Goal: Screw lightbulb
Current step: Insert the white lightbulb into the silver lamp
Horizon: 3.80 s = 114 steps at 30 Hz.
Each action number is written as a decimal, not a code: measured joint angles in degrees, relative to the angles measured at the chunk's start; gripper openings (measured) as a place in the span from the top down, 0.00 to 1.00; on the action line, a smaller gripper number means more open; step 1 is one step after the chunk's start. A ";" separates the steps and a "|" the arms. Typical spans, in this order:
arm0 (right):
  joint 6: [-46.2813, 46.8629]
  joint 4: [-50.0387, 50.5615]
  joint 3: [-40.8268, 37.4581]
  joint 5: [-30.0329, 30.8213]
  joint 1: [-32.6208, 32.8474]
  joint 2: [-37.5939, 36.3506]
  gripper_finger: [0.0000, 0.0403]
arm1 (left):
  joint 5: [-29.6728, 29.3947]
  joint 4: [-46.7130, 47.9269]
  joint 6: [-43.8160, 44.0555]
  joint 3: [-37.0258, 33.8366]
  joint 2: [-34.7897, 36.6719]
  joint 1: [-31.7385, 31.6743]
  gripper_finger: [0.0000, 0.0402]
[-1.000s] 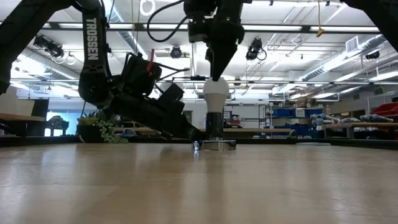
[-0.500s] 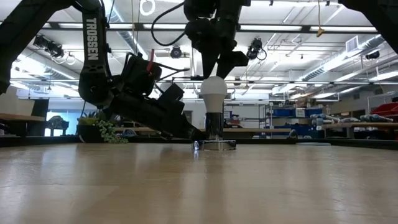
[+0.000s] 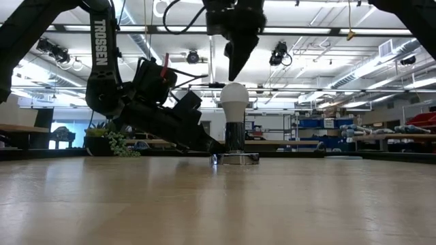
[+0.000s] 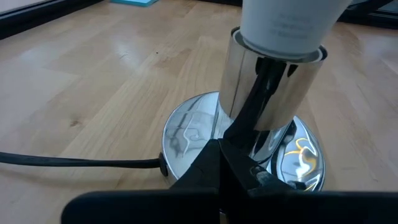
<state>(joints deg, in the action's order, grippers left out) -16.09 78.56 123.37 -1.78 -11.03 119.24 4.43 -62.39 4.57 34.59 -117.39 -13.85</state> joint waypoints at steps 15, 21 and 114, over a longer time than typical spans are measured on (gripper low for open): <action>-5.56 -3.58 -5.59 3.54 2.38 -0.20 0.31 | 0.48 0.00 0.00 0.00 -0.02 -0.02 1.00; -3.33 -3.46 -5.59 3.47 2.25 -0.24 0.31 | 0.52 0.00 -0.02 0.00 0.00 -0.02 1.00; -8.11 -5.10 -8.09 0.13 1.18 -0.52 0.40 | 0.54 0.04 0.22 0.04 0.00 -0.02 1.00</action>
<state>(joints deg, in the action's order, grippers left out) -24.21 73.47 115.28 -1.66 -9.85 118.72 4.97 -62.35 4.80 34.63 -117.38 -13.87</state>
